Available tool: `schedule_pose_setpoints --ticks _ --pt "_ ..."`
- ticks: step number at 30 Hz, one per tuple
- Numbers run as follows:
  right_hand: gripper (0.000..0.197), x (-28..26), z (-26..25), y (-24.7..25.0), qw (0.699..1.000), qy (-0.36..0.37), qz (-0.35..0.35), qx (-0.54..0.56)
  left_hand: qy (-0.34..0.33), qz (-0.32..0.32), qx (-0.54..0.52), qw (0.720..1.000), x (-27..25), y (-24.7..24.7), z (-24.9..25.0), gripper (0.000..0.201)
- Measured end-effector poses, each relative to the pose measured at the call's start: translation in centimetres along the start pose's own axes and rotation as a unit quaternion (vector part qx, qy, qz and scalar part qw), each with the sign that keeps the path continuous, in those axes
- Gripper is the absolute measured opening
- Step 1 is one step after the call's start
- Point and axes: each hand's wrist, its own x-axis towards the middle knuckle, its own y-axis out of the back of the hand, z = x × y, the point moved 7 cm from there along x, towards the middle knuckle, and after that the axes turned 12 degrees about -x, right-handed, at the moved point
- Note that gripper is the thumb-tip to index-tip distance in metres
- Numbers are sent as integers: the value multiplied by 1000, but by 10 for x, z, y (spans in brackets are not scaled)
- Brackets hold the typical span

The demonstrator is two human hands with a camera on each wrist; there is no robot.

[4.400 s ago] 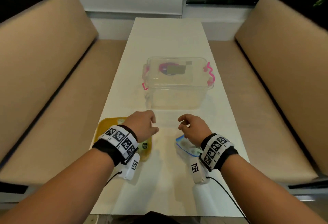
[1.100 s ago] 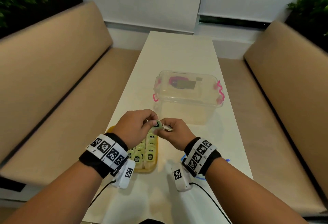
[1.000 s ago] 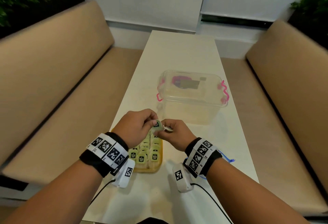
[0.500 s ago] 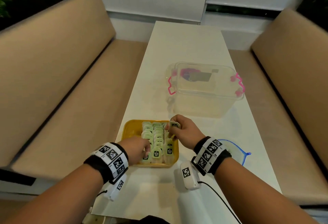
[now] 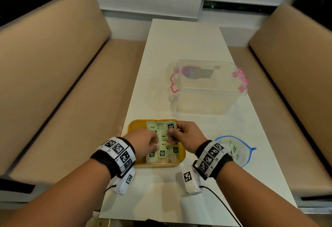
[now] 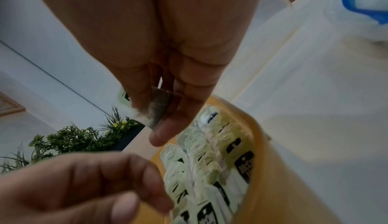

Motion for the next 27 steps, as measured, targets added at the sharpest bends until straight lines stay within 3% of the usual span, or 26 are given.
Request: schedule_pose_setpoints --ticks 5,12,17,19,22,27 --pt "17 -2 -7 -6 1000 1 -13 -10 -103 126 -144 976 -7 37 31 15" --pt "18 -2 -7 5 996 -2 22 -89 -116 214 -185 952 -7 46 38 5" --pt "13 -8 -7 21 987 4 32 -159 -94 190 -161 964 -3 33 38 6" --pt "25 -6 4 30 987 -21 55 -147 -68 140 -115 981 1 20 39 7" --pt "27 -6 18 32 978 -54 61 -194 -38 50 -43 997 9 -13 42 18" --pt "39 -6 35 25 978 -100 29 -181 -17 -14 18 1000 21 -48 52 33"
